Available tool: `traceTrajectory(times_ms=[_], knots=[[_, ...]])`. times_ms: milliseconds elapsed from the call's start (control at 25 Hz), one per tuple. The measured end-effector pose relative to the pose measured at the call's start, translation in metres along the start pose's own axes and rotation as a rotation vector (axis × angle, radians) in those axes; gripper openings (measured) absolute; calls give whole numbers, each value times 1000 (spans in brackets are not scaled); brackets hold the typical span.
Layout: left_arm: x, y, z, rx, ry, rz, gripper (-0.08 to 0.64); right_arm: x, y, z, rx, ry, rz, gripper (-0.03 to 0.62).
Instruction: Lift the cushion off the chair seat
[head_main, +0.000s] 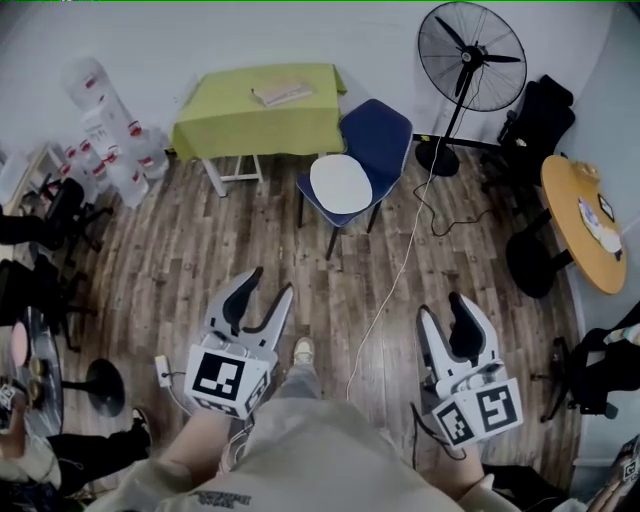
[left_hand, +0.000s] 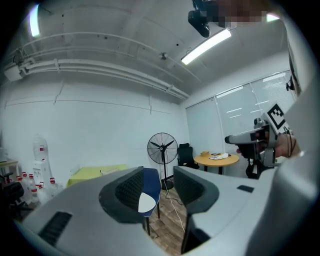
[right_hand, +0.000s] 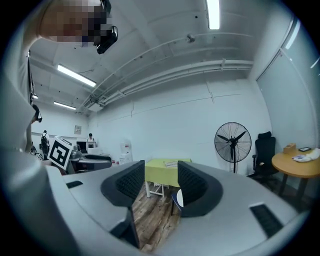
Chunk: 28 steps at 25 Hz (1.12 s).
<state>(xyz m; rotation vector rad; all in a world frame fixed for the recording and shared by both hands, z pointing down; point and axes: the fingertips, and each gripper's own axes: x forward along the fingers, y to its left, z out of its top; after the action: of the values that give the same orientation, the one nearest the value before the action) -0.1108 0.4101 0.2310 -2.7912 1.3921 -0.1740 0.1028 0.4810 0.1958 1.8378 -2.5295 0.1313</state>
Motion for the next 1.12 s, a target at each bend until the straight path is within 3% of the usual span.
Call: traceTrajectory(times_ms=[680, 1120], knots=[[177, 184, 2, -57, 62, -73, 183, 257, -38, 17, 26, 68, -58, 219], [233, 249, 3, -61, 59, -57, 186, 338, -55, 25, 29, 71, -74, 219]])
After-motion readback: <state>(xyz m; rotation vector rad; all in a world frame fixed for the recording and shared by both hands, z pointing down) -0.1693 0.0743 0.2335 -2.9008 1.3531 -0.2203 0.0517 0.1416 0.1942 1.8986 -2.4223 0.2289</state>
